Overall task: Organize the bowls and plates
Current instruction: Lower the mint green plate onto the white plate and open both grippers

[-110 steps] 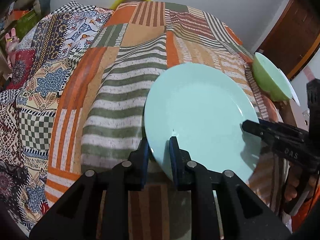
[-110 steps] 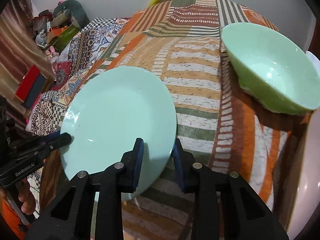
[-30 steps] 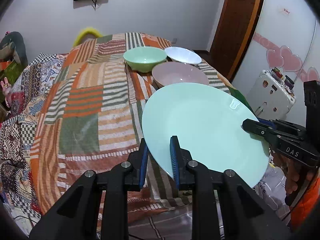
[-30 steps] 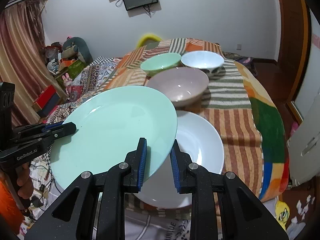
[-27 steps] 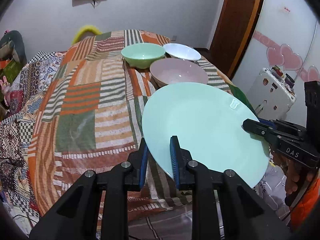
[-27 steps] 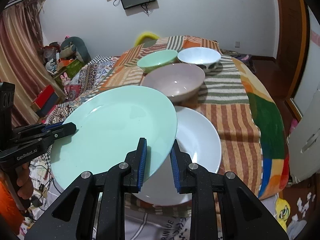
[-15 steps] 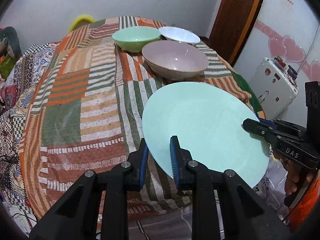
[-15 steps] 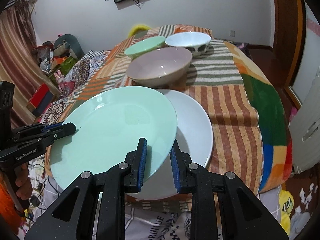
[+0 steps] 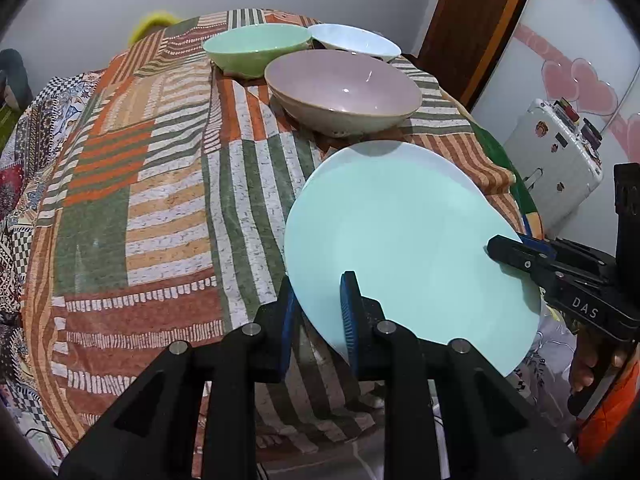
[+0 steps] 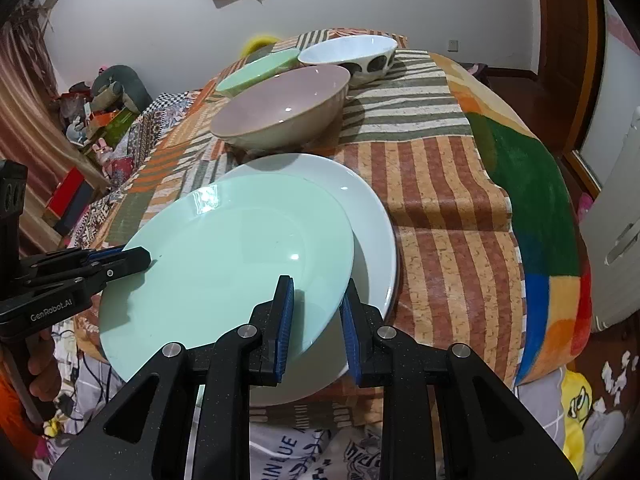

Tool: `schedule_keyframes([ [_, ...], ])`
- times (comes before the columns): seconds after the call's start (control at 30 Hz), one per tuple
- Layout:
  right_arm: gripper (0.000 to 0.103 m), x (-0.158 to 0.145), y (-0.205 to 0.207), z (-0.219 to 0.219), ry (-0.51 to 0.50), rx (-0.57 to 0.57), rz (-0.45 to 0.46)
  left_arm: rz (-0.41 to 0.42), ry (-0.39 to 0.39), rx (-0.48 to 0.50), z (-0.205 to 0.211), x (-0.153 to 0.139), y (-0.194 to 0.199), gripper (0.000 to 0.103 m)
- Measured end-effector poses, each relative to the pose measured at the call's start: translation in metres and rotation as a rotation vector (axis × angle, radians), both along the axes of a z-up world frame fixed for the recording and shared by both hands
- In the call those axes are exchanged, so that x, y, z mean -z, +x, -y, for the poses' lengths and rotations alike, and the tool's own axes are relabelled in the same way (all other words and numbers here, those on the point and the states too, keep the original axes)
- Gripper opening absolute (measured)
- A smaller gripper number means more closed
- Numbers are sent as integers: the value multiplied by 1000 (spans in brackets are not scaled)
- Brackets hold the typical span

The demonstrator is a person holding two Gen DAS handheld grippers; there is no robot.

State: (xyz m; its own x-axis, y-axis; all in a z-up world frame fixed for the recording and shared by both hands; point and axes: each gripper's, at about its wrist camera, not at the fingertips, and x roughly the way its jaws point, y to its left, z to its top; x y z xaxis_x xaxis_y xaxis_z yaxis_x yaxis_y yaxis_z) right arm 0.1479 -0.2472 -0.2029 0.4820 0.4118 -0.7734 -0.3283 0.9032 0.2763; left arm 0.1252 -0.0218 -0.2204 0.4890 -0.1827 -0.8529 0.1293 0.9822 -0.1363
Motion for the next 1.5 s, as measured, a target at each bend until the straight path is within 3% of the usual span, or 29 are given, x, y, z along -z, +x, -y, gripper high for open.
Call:
schedule_keyframes([
  [0.7, 21, 8, 8, 2, -17, 5, -25, -75, 13, -7, 5, 26, 15, 24],
  [0.93, 21, 7, 12, 0, -39, 16, -8, -66, 68, 9, 14, 28, 14, 29],
  [1.27, 22, 3, 13, 1, -60, 27, -11, -47, 39, 2, 8, 17, 9, 35],
  [1.5, 43, -11, 8, 6, -69, 53, 50, 54, 29, 7, 6, -17, 3, 46],
])
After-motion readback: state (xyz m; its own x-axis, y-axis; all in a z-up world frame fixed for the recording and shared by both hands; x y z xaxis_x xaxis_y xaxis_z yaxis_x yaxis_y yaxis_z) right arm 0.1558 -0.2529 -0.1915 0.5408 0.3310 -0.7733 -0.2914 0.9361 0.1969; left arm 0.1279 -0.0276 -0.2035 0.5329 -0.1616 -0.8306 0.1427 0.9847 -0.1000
